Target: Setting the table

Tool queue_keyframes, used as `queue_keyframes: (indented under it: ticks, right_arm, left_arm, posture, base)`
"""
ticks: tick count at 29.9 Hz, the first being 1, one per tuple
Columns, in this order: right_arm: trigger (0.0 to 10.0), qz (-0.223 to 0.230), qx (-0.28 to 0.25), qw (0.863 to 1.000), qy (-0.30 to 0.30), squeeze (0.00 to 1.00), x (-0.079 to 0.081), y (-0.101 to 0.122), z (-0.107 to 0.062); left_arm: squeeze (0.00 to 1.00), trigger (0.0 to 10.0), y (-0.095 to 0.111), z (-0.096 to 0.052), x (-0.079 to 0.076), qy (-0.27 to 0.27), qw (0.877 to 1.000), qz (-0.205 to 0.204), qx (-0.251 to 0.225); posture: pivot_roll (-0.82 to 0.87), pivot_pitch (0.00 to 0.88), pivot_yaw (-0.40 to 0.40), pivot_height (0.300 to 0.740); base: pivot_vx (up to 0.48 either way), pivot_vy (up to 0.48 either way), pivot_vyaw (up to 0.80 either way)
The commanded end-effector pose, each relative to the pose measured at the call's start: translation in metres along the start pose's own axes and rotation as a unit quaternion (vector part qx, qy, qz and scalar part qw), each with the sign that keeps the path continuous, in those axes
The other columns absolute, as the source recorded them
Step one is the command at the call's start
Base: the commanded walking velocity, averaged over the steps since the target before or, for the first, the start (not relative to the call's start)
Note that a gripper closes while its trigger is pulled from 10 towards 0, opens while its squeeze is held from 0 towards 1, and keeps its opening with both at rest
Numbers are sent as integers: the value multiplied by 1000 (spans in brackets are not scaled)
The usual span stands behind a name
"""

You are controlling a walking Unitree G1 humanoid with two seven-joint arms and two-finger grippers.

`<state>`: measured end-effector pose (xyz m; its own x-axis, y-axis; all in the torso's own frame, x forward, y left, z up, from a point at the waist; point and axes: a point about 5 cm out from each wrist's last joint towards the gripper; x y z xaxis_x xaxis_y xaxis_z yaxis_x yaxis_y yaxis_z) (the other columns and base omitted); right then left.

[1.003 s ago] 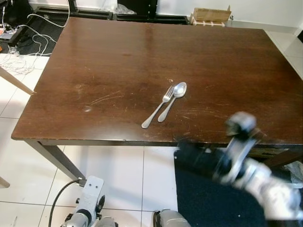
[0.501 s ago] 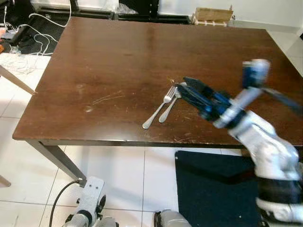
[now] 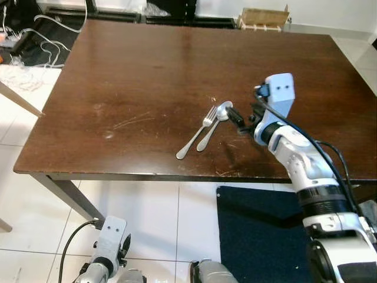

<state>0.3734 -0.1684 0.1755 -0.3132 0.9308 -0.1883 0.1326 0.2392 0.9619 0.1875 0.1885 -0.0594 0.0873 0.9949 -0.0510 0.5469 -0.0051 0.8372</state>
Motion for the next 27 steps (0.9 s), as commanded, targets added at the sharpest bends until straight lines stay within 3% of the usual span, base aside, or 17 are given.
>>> queue_keyframes:
  ticks: [1,5,10,11,12,13,17,20,27]
  right_arm:
    - [10000,10,35,999,9,1000,4,-13,3]
    - [10000,28,57,998,11,1000,12,-24,13]
    - [10000,38,66,997,1,1000,20,-20,26]
    - [10000,49,65,997,1,353,23,-17,30]
    - [10000,49,65,997,1,353,23,-17,30]
    - [10000,69,62,996,1,0,26,-13,34]
    - [10000,102,51,993,8,0,31,-5,38]
    - [10000,101,53,993,15,0,36,-2,41]
    - [10000,33,79,996,-23,0,34,-9,43]
  left_arm:
    - [0,10000,-7,-4,-2,-2,1000,4,10]
    - [0,10000,-8,-5,-5,-5,1000,6,8]
    - [0,10000,-6,-5,-7,-7,1000,6,0]
    - [0,10000,-5,-4,-8,-9,1000,7,-3]
    - [0,10000,-5,-4,-8,-9,1000,7,-3]
    - [0,10000,-5,-5,-9,-12,1000,9,-6]
    - [0,10000,-7,-8,-9,-14,1000,11,-9]
    - [0,10000,-11,-12,-9,-11,1000,10,-7]
    - [0,10000,-15,-18,-9,-9,1000,10,-6]
  posture:
    - [-15,103,-53,740]
    - [-12,117,-62,740]
    - [-14,141,-68,740]
    - [-15,148,-69,740]
    - [-15,148,-69,740]
    - [-15,167,-77,740]
    - [-16,185,-84,740]
    - [-14,201,-93,740]
    - [-4,211,-97,740]
  base:
    - [0,0,0]
    - [0,0,0]
    - [0,0,0]
    - [0,0,0]
    - [0,0,0]
    - [0,0,0]
    - [0,0,0]
    - [0,0,0]
    - [0,0,0]
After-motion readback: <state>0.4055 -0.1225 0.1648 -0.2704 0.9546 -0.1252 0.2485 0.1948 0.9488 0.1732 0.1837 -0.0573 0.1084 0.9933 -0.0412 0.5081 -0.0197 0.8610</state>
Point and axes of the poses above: a point about 5 cm out from each wrist's last joint towards the gripper, its own z axis pointing out of the wrist towards the gripper, its own y axis along the axis of the wrist's last joint, x = y × z, and after that the axes turned 12 degrees about -z, right-handed
